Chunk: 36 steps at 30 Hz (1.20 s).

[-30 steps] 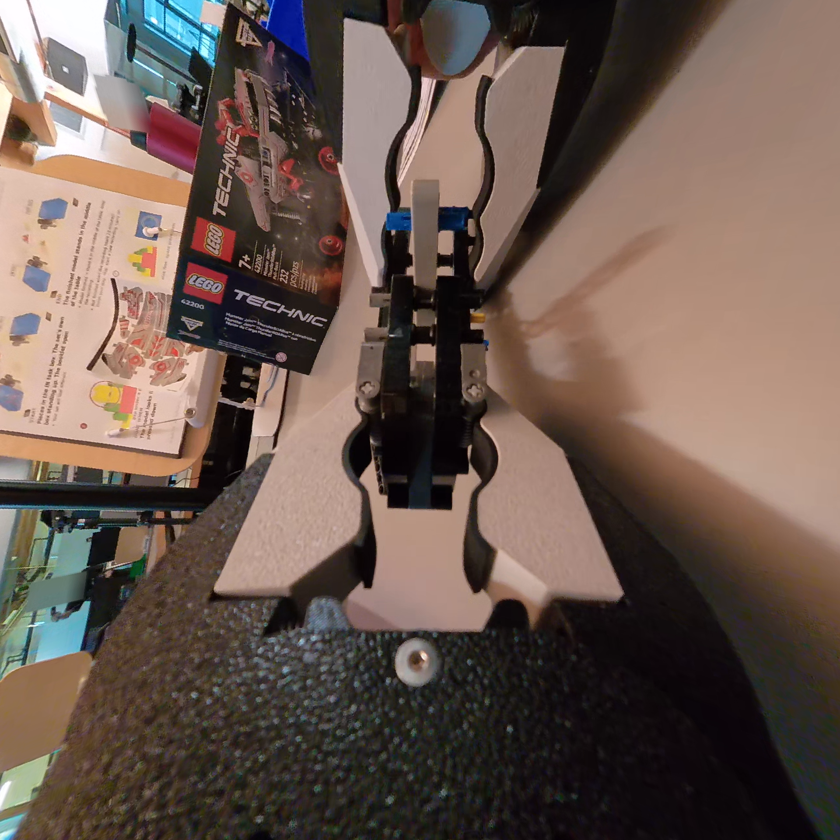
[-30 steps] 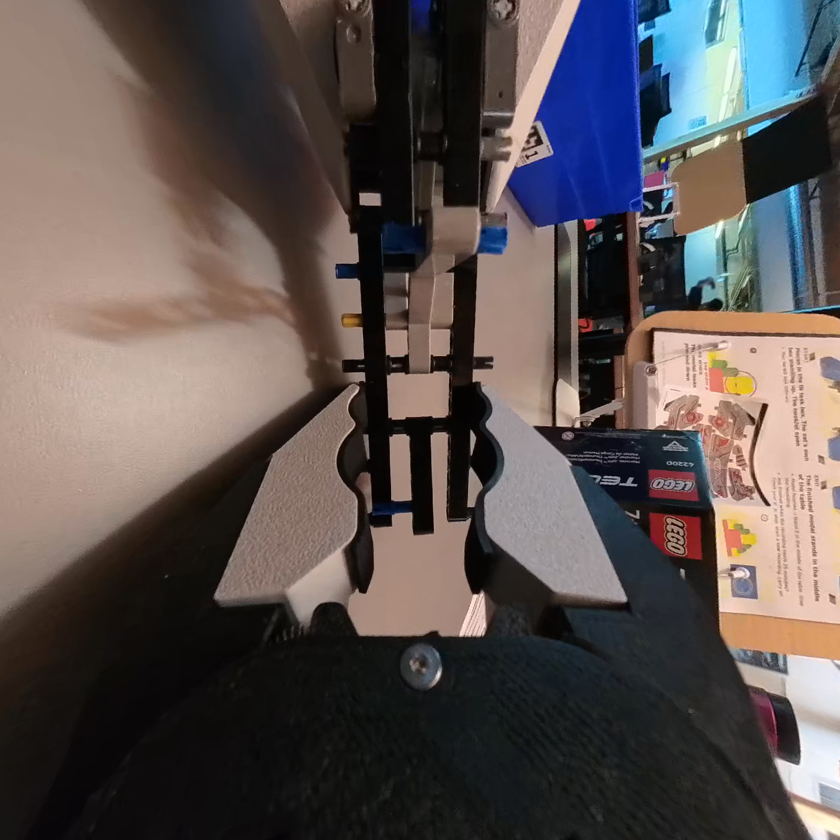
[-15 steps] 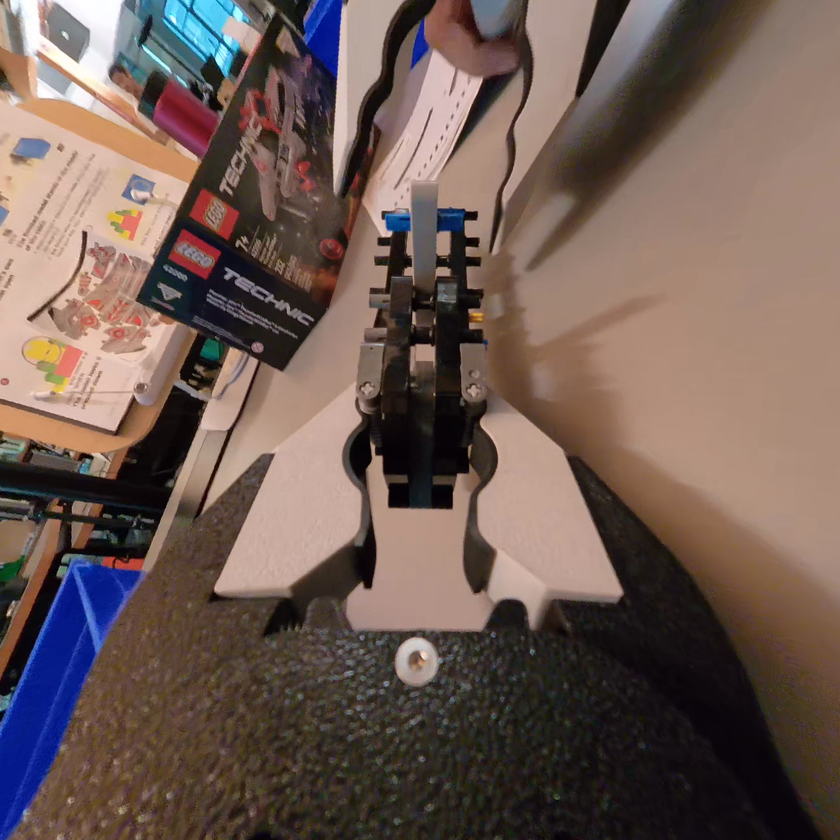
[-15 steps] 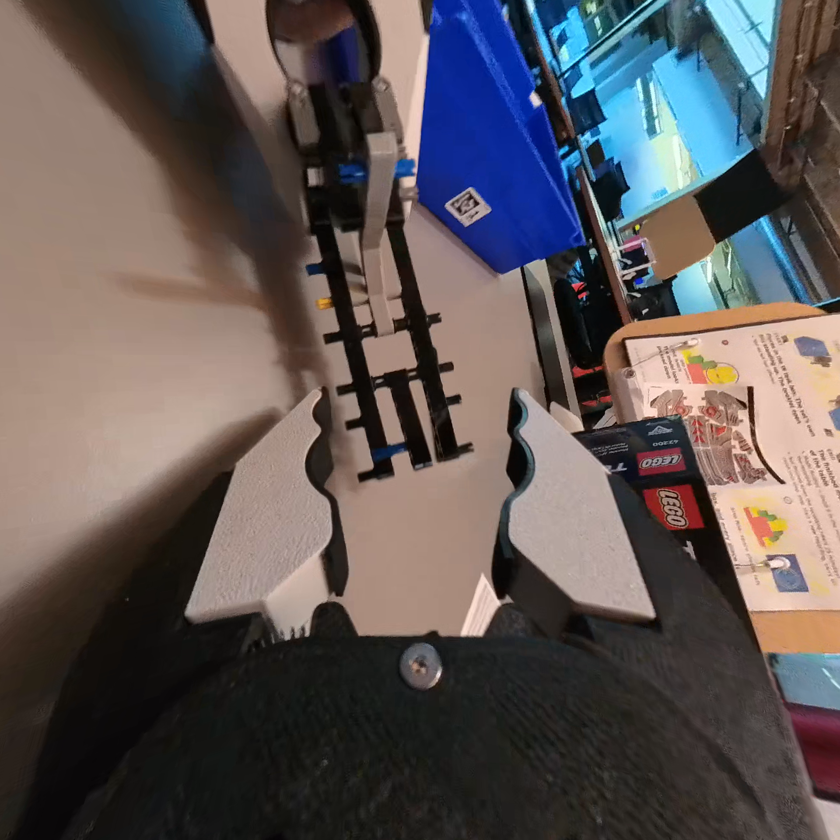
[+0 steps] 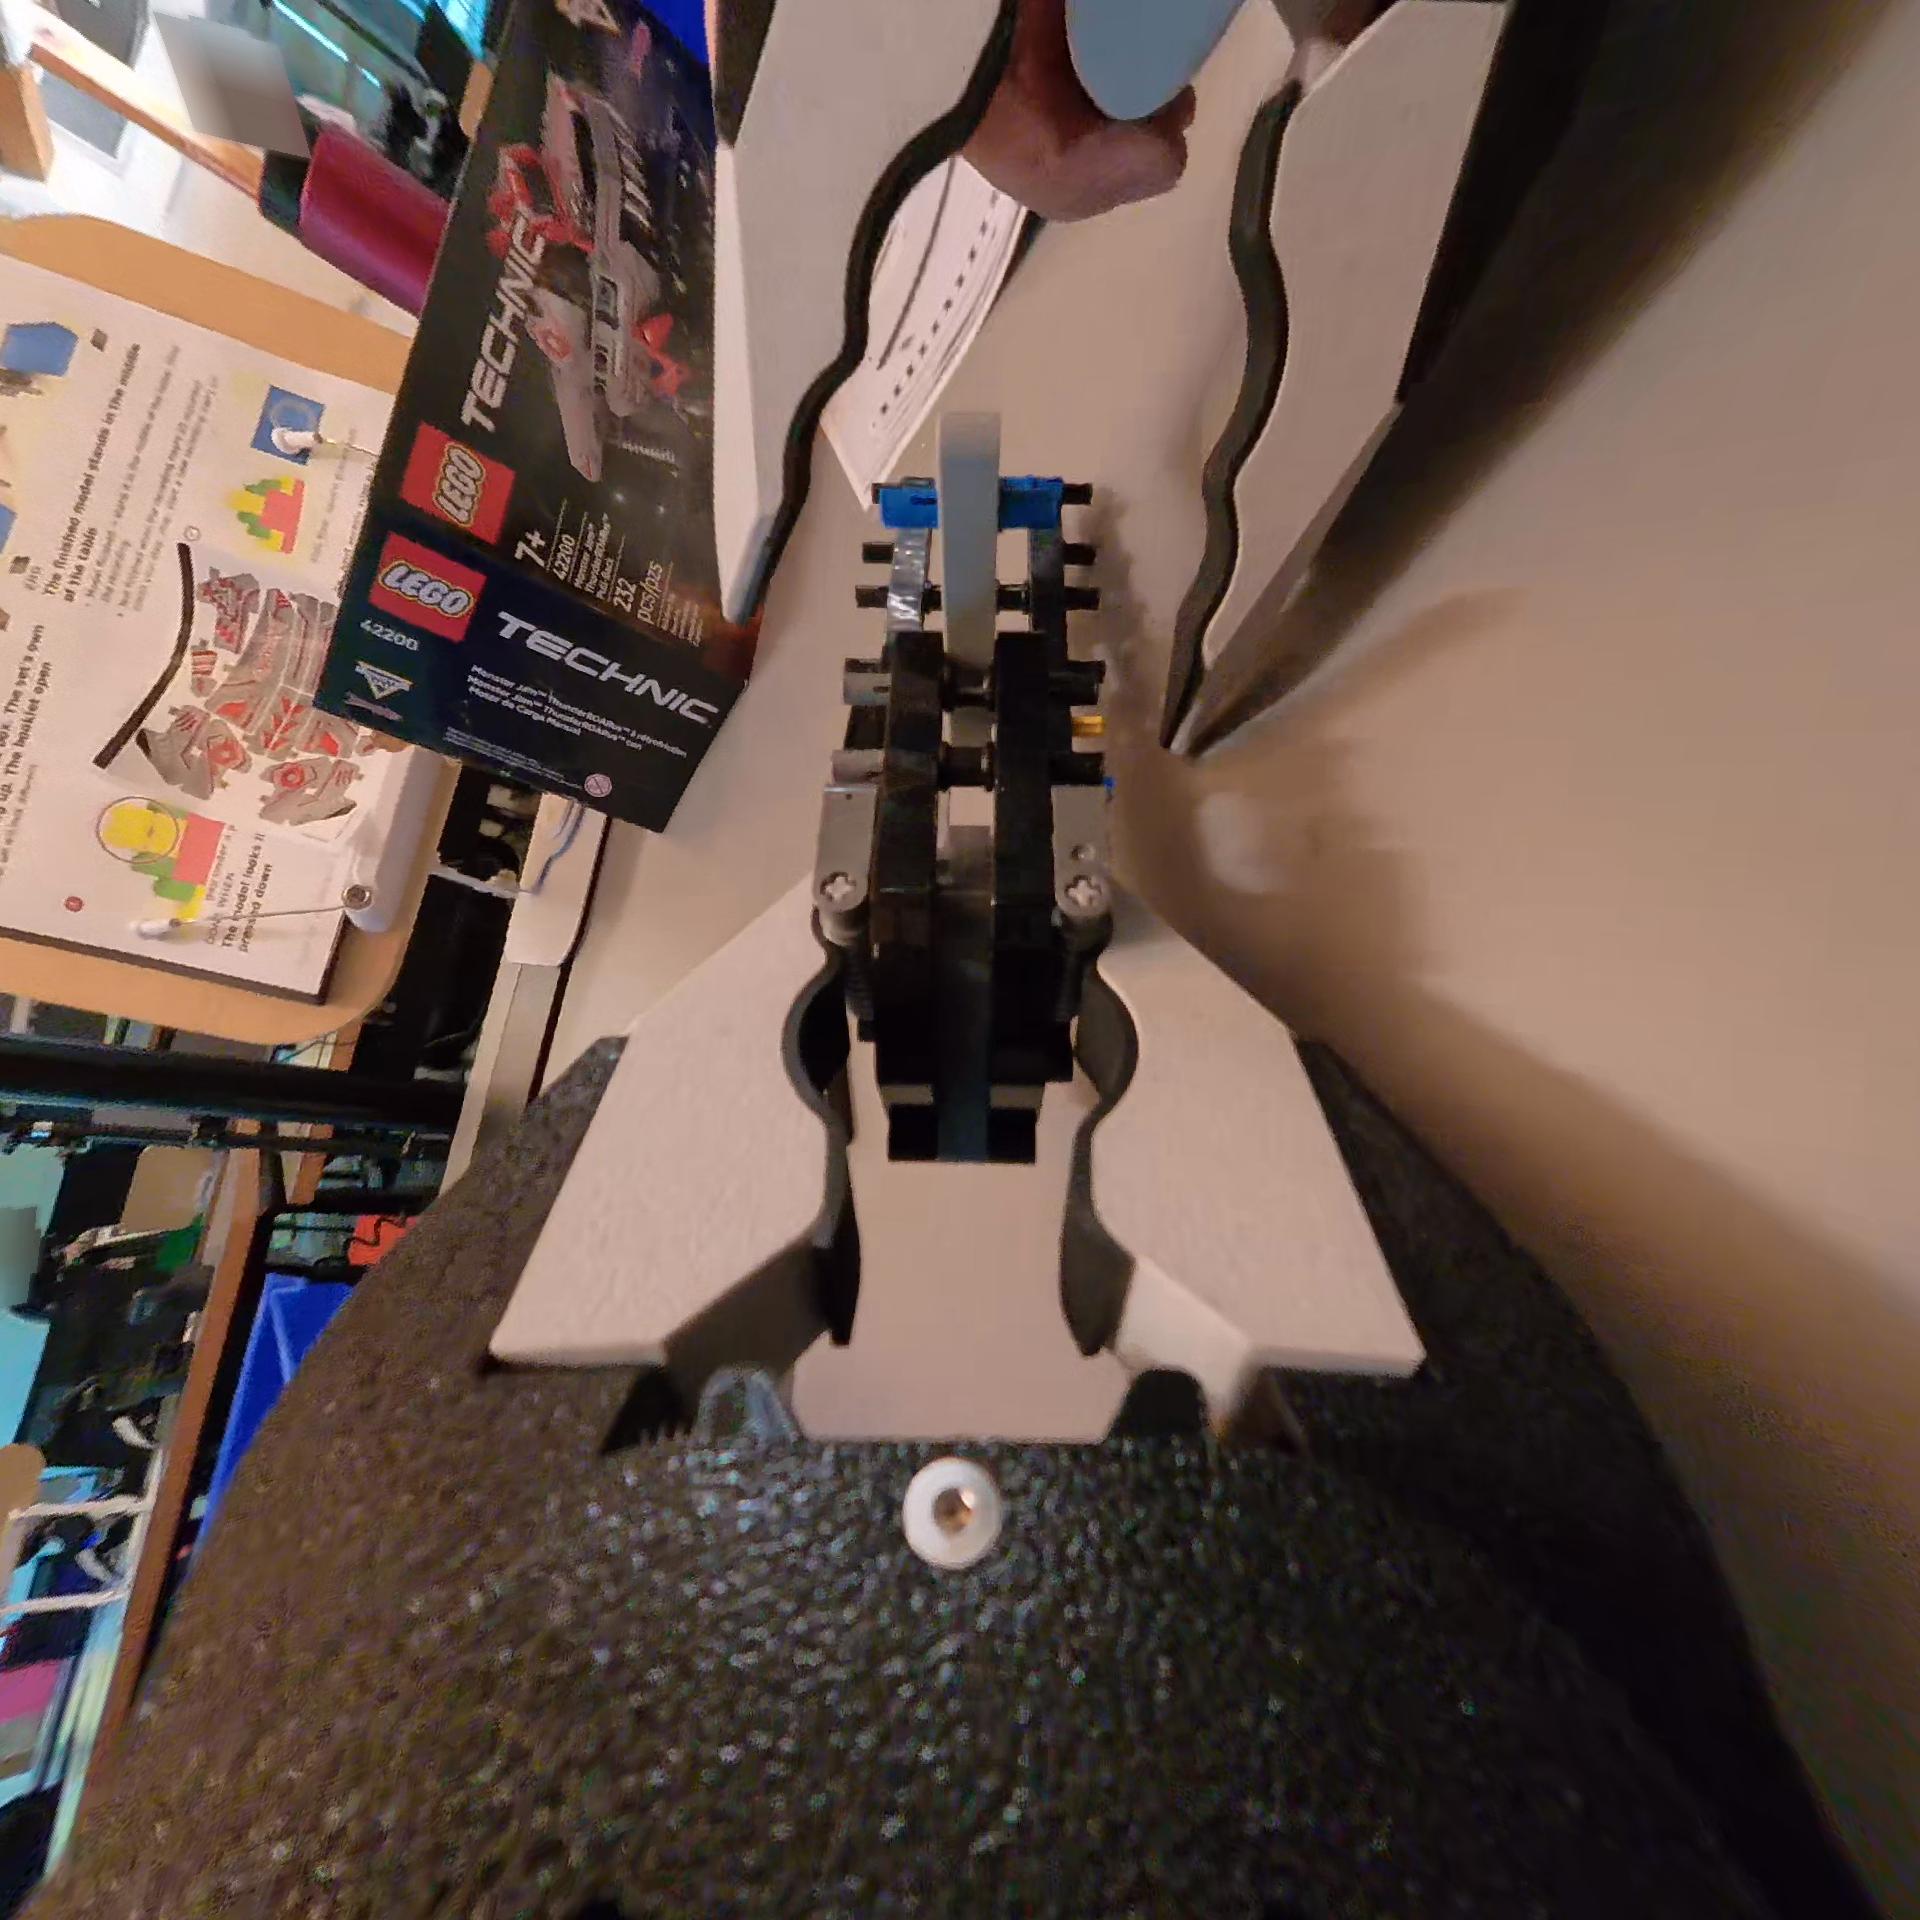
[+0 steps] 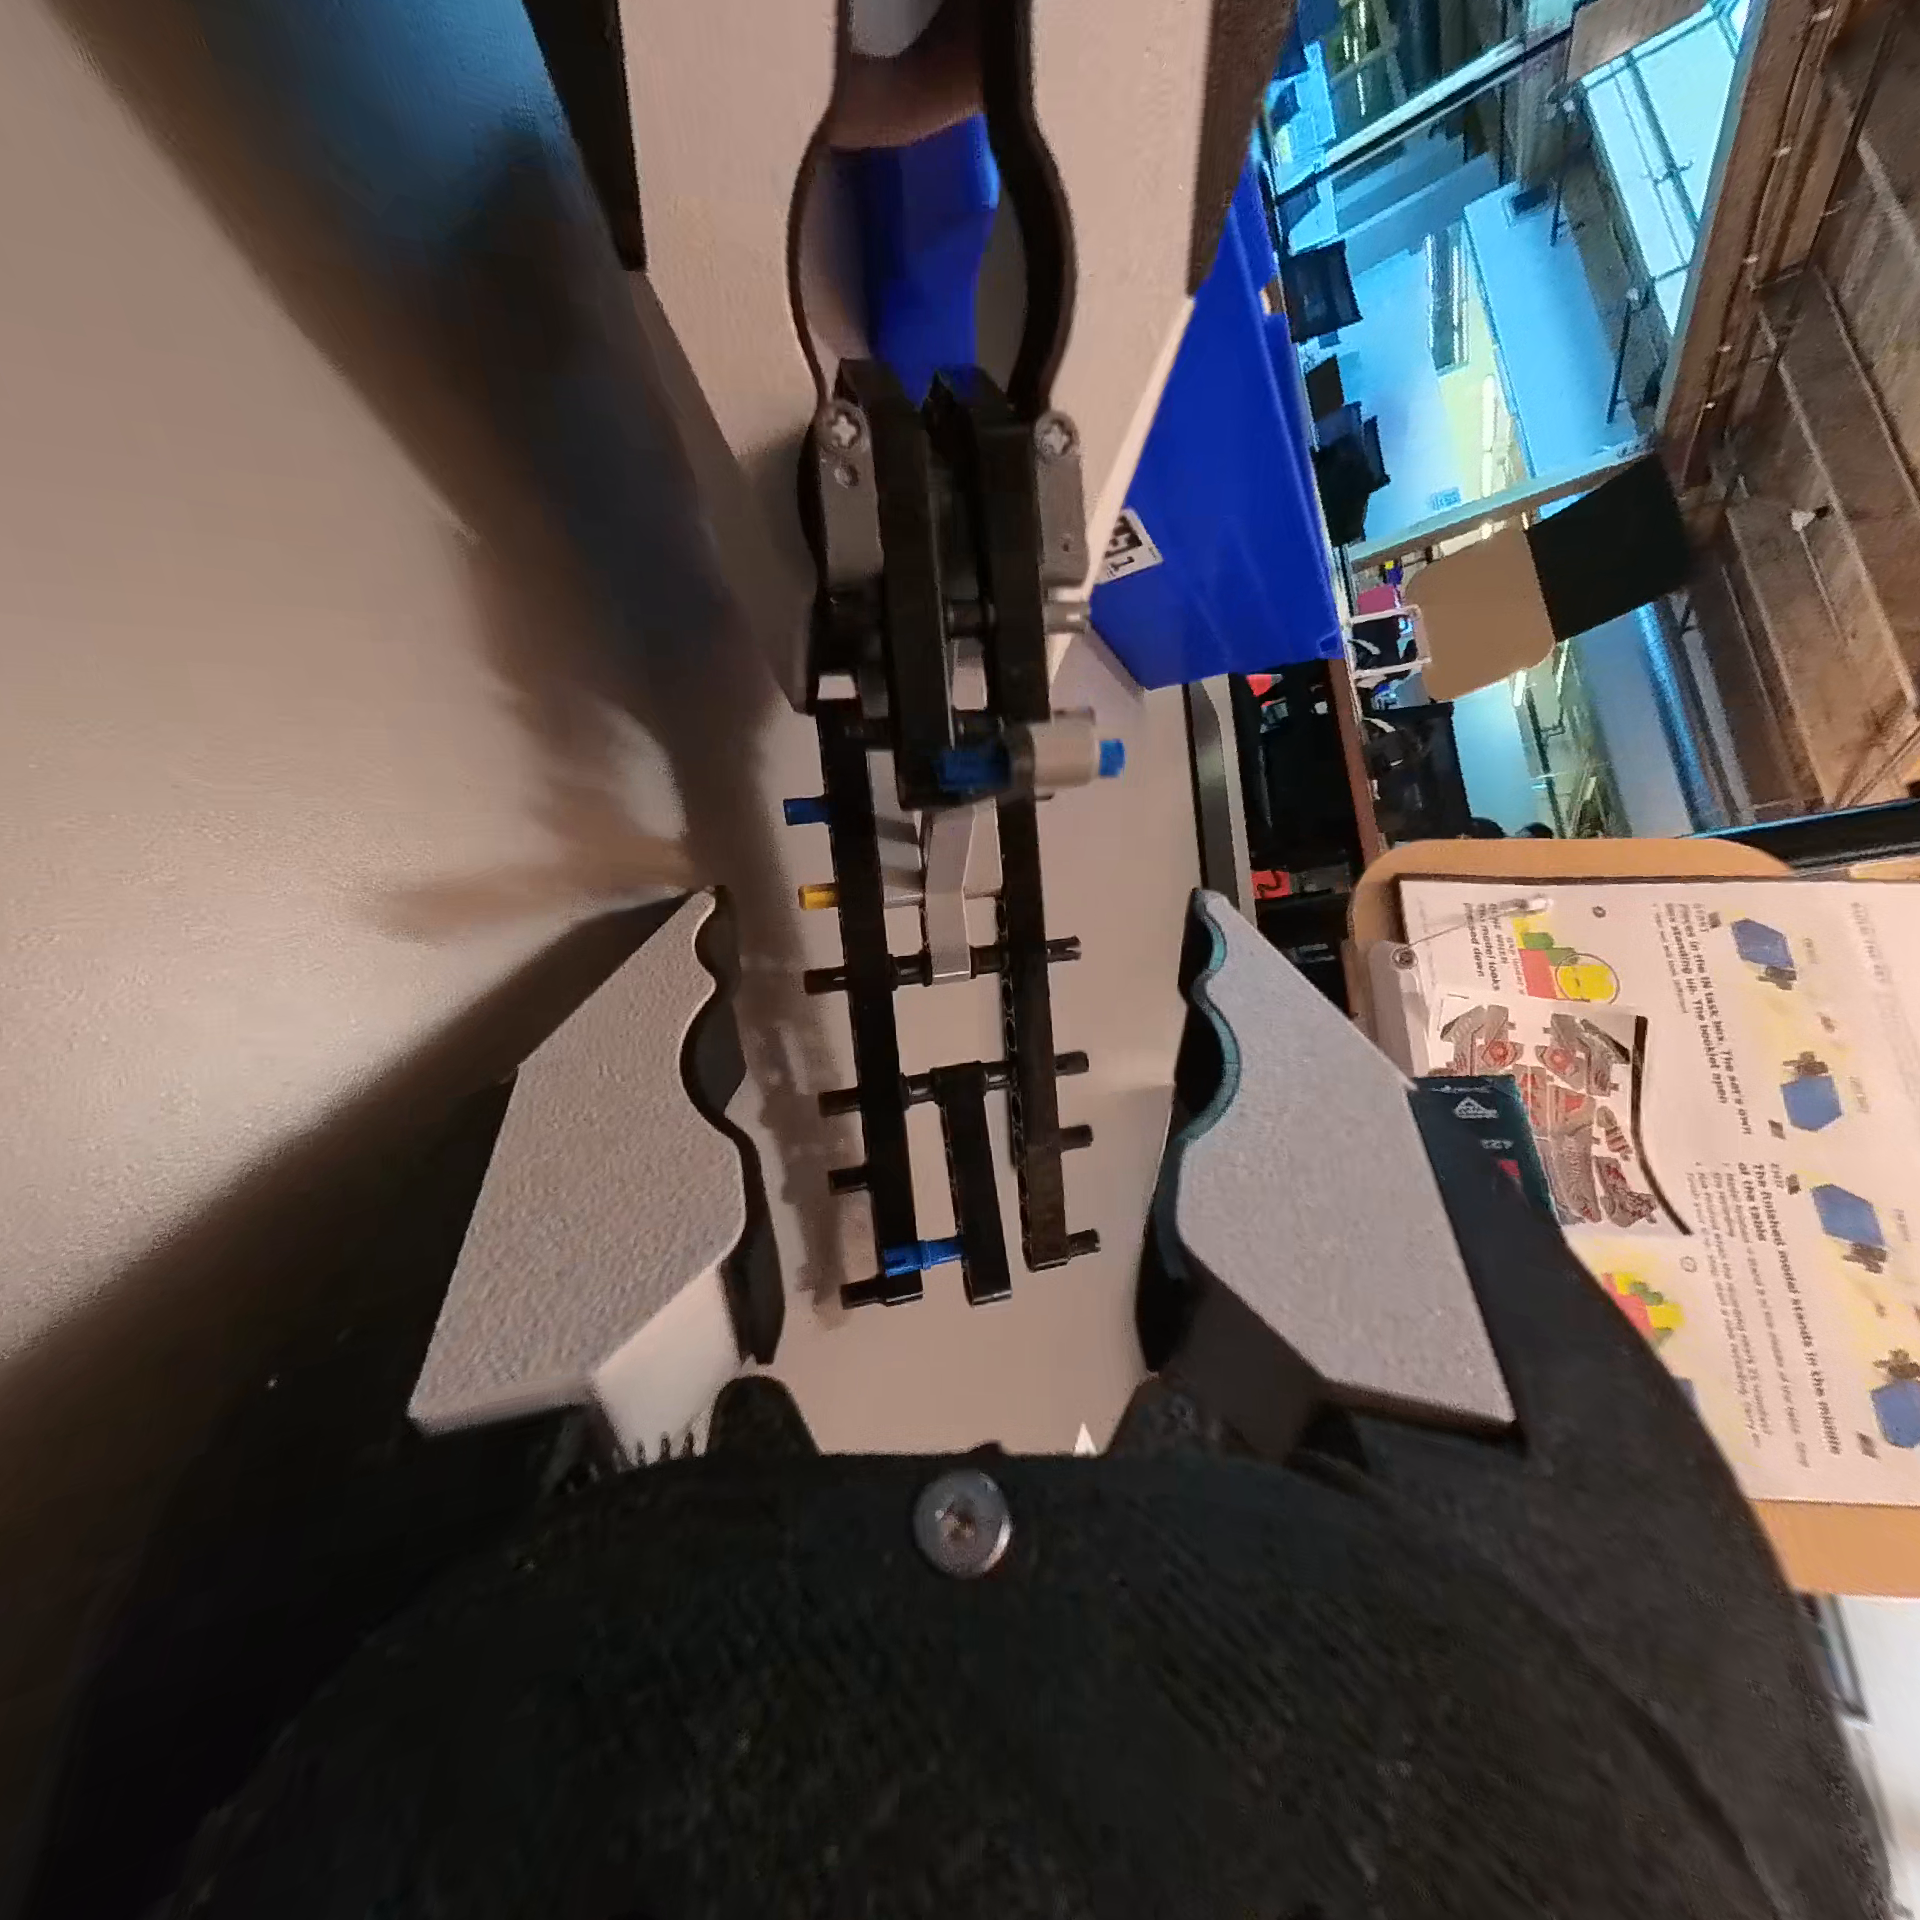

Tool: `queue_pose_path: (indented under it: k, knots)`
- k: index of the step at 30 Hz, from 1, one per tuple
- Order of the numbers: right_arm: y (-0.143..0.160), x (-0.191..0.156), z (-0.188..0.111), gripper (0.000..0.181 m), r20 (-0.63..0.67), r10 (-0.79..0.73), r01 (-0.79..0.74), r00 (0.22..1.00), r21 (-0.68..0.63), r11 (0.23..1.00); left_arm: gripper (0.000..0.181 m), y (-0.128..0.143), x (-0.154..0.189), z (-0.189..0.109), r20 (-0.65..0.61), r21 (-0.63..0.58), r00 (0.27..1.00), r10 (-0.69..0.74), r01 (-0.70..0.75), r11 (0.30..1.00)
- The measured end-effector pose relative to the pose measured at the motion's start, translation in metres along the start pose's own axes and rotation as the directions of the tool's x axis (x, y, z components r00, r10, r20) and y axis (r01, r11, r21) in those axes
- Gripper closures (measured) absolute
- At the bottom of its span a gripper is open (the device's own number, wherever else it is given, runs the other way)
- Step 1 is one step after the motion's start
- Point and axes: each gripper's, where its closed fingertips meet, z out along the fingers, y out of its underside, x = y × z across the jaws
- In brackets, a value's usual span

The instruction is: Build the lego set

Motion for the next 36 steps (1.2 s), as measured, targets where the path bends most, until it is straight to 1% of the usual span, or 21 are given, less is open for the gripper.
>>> queue_pose_path:
  k: [2,6,10,13,18,26,29,36]
  knots:
    - [0.000,0.000,0.002,0.102,-0.027,-0.018,0.018,0.999,-0.008,1.000,0.143,-0.004,-0.001,0.000,0.010,-0.024,1.000,0.016,-0.016,1.000]
    - [0.000,-0.005,0.004,0.117,-0.014,-0.048,0.048,0.999,-0.008,0.999,0.143,-0.017,-0.002,-0.004,0.018,0.006,0.999,0.031,-0.031,1.000]
    - [-0.003,-0.005,0.002,0.128,-0.013,-0.051,0.051,0.999,0.007,0.999,0.143,-0.015,0.000,-0.007,0.000,0.016,0.999,0.032,-0.032,0.999]
    - [-0.001,-0.008,0.002,0.130,0.020,-0.030,0.030,0.999,0.001,1.000,0.143,-0.013,0.002,-0.006,-0.012,0.027,0.999,0.033,-0.033,0.999]
    - [0.000,-0.009,0.002,0.130,0.025,-0.031,0.031,0.999,-0.006,0.999,0.143,-0.012,0.003,-0.004,-0.002,0.023,0.998,0.062,-0.062,0.998]
    - [0.006,-0.011,0.003,0.132,0.038,-0.044,0.047,0.998,-0.088,0.995,0.143,-0.012,0.004,-0.001,0.008,-0.029,0.994,0.108,-0.108,0.994]
    - [0.007,-0.012,0.002,0.131,0.045,-0.009,0.014,0.999,-0.106,0.994,0.143,-0.013,0.004,-0.001,0.004,-0.029,0.995,0.104,-0.104,0.994]
    - [0.009,-0.013,0.002,0.131,0.051,-0.021,0.029,0.998,-0.155,0.988,0.143,-0.011,0.006,0.000,0.005,-0.033,0.993,0.114,-0.114,0.993]
